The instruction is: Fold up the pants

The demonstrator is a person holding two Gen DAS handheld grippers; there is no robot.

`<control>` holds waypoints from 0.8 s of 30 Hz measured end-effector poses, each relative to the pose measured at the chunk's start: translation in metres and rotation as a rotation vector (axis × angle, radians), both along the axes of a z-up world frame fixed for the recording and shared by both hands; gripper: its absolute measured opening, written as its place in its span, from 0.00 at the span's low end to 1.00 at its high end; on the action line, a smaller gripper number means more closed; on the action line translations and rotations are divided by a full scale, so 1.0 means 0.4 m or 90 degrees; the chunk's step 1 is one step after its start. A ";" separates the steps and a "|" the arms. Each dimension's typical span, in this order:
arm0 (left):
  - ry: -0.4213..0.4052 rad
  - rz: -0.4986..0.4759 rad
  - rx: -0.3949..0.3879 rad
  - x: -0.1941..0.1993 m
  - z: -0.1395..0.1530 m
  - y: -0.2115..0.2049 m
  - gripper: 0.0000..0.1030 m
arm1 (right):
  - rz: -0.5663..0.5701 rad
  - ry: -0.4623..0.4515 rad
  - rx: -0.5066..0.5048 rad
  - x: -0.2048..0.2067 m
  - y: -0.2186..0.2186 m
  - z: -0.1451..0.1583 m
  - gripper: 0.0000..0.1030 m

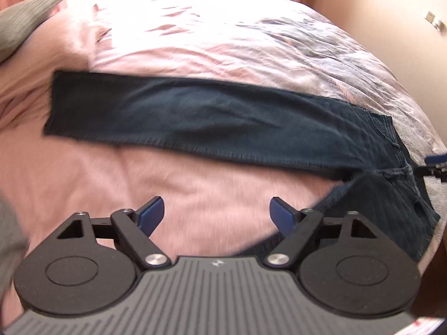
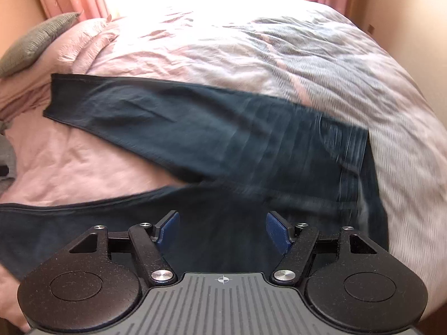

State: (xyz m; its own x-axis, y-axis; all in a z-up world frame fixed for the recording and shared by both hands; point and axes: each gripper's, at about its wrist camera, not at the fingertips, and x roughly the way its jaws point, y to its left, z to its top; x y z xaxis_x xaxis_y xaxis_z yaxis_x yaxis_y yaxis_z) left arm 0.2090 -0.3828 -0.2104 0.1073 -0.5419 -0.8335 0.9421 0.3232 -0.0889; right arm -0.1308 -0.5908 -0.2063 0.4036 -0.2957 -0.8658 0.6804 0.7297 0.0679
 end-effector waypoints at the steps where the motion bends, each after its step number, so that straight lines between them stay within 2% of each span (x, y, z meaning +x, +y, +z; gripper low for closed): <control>1: -0.005 -0.020 -0.005 0.023 -0.023 -0.051 0.76 | 0.012 -0.003 -0.007 0.011 -0.050 -0.022 0.64; 6: -0.040 -0.106 -0.035 0.143 -0.135 -0.308 0.72 | 0.052 -0.028 -0.020 0.085 -0.281 -0.131 0.64; 9: -0.075 -0.191 -0.042 0.193 -0.198 -0.457 0.71 | 0.089 -0.034 -0.019 0.163 -0.407 -0.203 0.64; 13: -0.140 -0.303 -0.033 0.231 -0.276 -0.619 0.69 | 0.134 -0.042 -0.034 0.270 -0.515 -0.270 0.64; 15: -0.152 -0.351 -0.023 0.249 -0.309 -0.671 0.67 | 0.157 -0.047 -0.036 0.316 -0.556 -0.292 0.64; 19: -0.140 -0.438 0.025 0.295 -0.367 -0.750 0.67 | 0.207 -0.048 -0.023 0.375 -0.620 -0.327 0.64; 21: -0.126 -0.471 0.056 0.321 -0.394 -0.773 0.63 | 0.238 -0.030 -0.006 0.397 -0.637 -0.350 0.64; 24: -0.095 -0.487 0.087 0.355 -0.426 -0.790 0.65 | 0.265 0.008 0.017 0.423 -0.662 -0.397 0.64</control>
State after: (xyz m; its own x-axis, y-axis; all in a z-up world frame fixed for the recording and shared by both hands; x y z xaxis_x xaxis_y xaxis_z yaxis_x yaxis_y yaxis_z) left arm 0.3511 -0.6986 -0.3809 -0.1377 -0.4046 -0.9041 0.9059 -0.4206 0.0503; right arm 0.0382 -0.8558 -0.3651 0.4728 -0.0867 -0.8769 0.3291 0.9405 0.0845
